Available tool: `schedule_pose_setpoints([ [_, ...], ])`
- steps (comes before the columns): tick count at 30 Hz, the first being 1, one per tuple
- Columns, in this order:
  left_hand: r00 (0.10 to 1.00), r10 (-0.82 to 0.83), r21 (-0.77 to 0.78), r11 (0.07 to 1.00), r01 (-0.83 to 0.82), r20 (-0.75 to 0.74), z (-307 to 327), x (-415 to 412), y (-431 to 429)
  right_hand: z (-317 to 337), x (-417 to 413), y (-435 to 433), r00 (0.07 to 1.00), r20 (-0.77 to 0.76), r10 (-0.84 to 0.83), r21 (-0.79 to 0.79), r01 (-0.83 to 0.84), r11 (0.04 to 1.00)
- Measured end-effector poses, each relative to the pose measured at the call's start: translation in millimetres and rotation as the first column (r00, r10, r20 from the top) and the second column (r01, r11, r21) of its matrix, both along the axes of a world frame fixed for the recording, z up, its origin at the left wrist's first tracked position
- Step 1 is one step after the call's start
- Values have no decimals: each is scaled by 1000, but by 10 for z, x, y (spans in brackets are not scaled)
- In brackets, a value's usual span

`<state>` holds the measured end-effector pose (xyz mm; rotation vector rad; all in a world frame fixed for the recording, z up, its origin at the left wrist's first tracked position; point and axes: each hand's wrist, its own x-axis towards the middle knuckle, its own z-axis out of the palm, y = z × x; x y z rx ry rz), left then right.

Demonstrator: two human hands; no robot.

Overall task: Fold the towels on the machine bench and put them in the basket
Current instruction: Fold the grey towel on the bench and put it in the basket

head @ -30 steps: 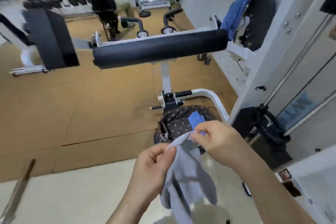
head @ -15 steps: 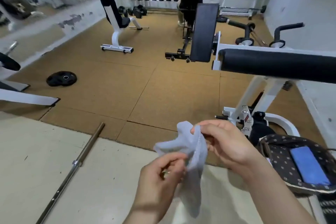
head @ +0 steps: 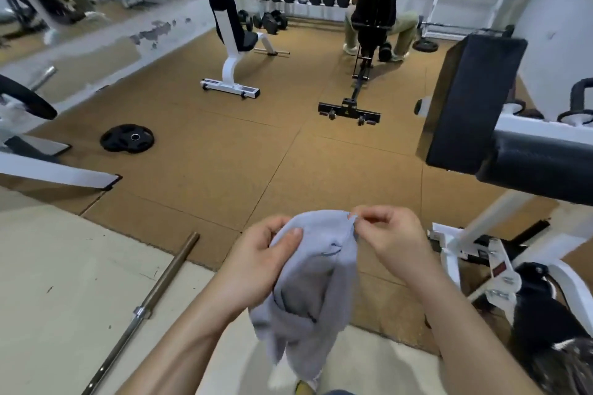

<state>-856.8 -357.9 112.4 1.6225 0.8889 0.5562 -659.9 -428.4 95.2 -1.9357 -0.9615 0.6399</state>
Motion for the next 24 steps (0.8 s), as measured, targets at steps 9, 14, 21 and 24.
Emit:
schedule_pose_setpoints([
  [9,974,141,-191,976,-106,180,266,1237,1560,304,348,1304,892,-189,410,-24,-422,906],
  [14,988,-114,-39,992,119,104,254,1613,2457,237,894,2054,992,-96,84,91,-76,993],
  [21,930,-222,372,870,324,-292,-26,2464,4033,356,1766,3281,997,-13,-72,69,72,995],
  [24,922,-247,560,737,378,-297,83,2871,4640,438,2167,3746,891,352,-285,-2,306,952],
])
